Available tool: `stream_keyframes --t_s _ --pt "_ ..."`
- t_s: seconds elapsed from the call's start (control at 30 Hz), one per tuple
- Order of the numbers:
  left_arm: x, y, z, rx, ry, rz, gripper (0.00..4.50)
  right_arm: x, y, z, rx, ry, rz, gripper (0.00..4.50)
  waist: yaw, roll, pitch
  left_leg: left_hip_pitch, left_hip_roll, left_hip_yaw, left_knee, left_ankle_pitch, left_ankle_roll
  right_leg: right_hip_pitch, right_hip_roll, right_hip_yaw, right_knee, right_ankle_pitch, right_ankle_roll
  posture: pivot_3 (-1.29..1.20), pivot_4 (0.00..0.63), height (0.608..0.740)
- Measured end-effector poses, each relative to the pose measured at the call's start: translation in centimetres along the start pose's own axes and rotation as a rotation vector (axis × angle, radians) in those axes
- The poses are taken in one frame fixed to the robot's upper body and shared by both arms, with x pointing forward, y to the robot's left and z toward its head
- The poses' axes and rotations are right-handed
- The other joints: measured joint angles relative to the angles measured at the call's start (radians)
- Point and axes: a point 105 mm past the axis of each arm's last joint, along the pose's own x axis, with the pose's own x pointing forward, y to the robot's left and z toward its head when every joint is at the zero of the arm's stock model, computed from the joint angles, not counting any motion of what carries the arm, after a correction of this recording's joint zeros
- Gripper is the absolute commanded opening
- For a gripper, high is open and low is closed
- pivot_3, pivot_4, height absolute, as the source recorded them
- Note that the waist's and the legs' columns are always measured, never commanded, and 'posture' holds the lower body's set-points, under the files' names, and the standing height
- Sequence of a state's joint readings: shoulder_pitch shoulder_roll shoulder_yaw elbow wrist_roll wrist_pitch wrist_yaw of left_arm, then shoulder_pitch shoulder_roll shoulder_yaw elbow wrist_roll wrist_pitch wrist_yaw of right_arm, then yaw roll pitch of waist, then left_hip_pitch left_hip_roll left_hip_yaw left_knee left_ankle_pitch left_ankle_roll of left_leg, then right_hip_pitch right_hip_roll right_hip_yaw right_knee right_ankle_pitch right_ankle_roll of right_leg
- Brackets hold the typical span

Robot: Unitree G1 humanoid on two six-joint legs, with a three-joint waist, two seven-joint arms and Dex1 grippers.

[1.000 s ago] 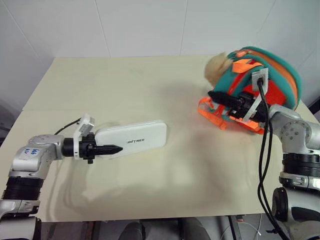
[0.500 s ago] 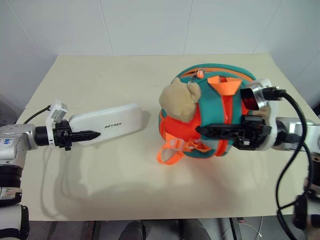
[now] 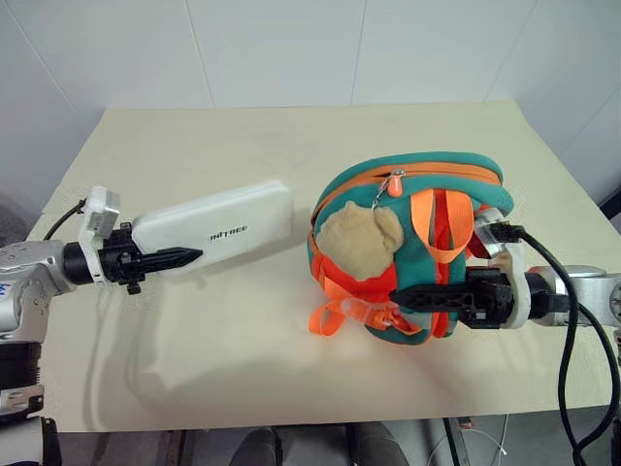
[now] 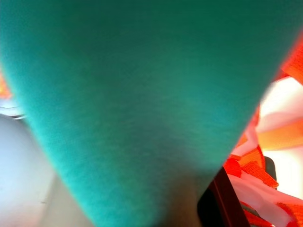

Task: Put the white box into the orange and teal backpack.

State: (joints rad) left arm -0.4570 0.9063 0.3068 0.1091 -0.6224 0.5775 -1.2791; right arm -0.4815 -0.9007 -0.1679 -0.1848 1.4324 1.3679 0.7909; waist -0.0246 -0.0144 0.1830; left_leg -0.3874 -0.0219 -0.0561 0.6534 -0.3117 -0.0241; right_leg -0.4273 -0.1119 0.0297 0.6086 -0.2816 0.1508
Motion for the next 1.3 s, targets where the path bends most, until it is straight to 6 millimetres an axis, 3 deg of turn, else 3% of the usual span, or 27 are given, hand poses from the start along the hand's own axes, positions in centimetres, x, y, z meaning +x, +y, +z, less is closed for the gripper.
stream_keyframes --t_s 0.33,0.6,0.9,1.3 --pt "1.6 -2.5 6.0 0.121 -0.131 -0.134 1.29 0.1 -2.3 -0.8 -0.024 0.024 -0.042 0.55 0.0 -0.001 0.0 0.0 0.0 0.007 0.003 0.0 0.0 0.0 0.0 0.0 0.002 0.0 0.0 0.0 0.15 0.74" --pt "4.6 -3.9 7.1 0.137 -0.125 -0.304 1.29 0.7 -2.9 -1.0 -0.041 0.02 -0.039 0.55 -0.003 -0.001 0.0 0.0 0.0 0.007 0.006 0.0 0.0 0.001 0.002 0.001 0.004 0.001 0.0 0.0 0.15 0.74" --pt "6.4 -2.0 7.5 0.314 -0.096 -0.307 1.29 0.8 -2.7 -0.7 -0.053 0.002 -0.041 0.55 0.001 -0.002 -0.001 0.0 0.0 0.008 0.008 0.002 -0.003 0.001 0.002 0.001 0.004 0.001 0.001 0.0 0.15 0.74" --pt "6.8 0.8 9.6 0.533 -0.044 -0.25 1.29 1.2 0.0 1.9 -0.125 -0.024 0.011 0.55 0.002 -0.003 0.0 0.0 0.0 0.008 0.01 0.0 0.001 0.002 0.002 0.001 0.004 0.002 0.001 0.0 0.15 0.74"
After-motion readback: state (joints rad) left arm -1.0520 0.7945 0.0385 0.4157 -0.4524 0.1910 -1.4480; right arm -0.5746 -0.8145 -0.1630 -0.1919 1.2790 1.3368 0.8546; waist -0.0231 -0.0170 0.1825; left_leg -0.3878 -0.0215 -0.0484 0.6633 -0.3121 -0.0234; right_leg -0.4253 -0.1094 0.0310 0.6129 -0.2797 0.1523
